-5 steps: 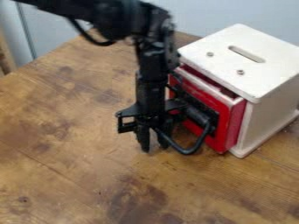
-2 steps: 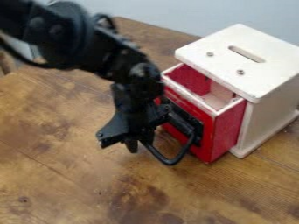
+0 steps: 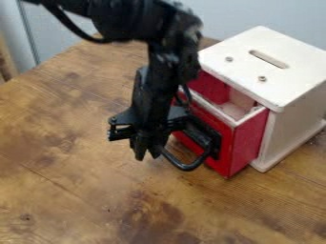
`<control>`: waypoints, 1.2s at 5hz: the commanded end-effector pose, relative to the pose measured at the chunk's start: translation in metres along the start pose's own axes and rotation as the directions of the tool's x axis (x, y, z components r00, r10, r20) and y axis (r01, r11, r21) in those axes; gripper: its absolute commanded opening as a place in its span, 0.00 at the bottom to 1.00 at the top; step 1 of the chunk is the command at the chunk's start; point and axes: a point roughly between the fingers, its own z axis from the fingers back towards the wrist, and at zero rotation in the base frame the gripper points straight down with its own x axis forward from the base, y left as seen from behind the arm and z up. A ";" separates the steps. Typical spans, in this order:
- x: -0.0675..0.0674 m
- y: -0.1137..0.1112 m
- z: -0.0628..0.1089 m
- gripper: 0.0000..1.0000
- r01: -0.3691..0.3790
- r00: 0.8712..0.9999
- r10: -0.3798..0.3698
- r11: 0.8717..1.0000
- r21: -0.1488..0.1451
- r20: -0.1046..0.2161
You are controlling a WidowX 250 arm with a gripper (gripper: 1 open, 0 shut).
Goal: Open the drawer
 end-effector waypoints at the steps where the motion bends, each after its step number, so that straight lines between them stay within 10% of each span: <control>1: -0.004 0.014 -0.020 0.00 0.018 0.980 -0.037 0.995 -0.100 -0.194; 2: -0.008 0.012 -0.021 0.00 -0.090 0.990 0.052 0.946 -0.310 -0.129; 3: -0.010 0.016 -0.022 0.00 -0.106 0.989 0.139 0.916 -0.388 0.057; 4: -0.008 0.015 -0.020 0.00 -0.102 0.958 0.172 0.952 -0.287 0.231; 5: -0.003 0.012 -0.018 0.00 -0.096 0.956 0.111 0.993 -0.067 0.273; 6: 0.001 0.011 -0.025 0.00 -0.103 0.993 0.098 0.992 0.076 0.070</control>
